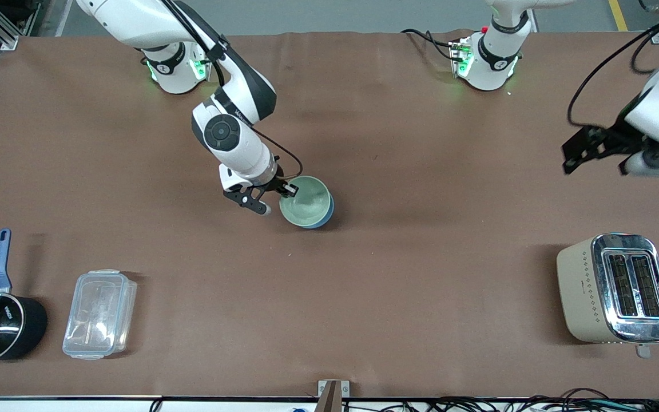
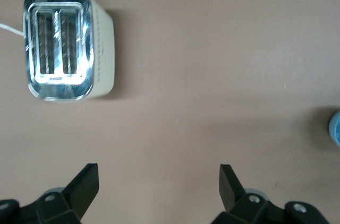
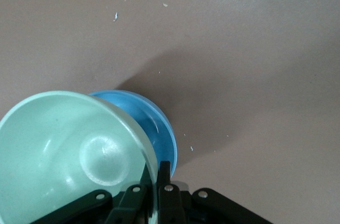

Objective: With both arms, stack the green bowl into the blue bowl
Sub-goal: 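Carry the green bowl over the blue bowl while the left gripper withdraws, then lower the green bowl into the blue bowl with the right gripper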

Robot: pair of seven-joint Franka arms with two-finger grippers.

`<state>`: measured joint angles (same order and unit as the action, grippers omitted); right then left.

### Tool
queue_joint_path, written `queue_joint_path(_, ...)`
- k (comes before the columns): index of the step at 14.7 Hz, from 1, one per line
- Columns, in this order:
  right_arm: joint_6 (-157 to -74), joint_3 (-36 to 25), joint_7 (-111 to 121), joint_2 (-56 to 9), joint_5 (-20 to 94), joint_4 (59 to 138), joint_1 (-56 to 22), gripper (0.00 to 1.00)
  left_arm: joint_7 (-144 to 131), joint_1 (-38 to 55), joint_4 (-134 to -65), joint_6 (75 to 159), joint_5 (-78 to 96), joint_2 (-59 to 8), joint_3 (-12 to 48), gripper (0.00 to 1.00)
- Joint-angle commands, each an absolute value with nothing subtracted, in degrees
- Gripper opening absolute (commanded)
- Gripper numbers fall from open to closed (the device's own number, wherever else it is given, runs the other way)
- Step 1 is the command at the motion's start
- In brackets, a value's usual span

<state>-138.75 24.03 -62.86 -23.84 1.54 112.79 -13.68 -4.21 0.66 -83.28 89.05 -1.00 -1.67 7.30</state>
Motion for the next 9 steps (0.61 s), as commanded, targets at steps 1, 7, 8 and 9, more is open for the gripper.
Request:
queue_joint_path(1,-139.7,24.0,-64.3,-24.4,0.4,113.1,-14.4,0.01,0.3,2.0,-86.4,86.0,1.0,2.4,3.8,1.00)
queue_joint_path(7,-143.0,23.9,-64.3,-26.5,0.1,114.0,-14.8,0.01,-0.4,1.8,-91.1,86.5,0.8,6.2,3.7,1.00)
queue_joint_path(8,-143.5,23.8,-64.3,-26.5,-0.2,114.0,-14.7,0.01,-0.6,1.8,-91.1,86.5,0.8,6.2,4.0,1.00)
queue_joint_path(9,-144.0,23.8,-64.3,-26.8,-0.3,114.0,-14.6,0.02,-0.7,1.9,-91.3,86.6,0.8,6.2,4.1,1.00)
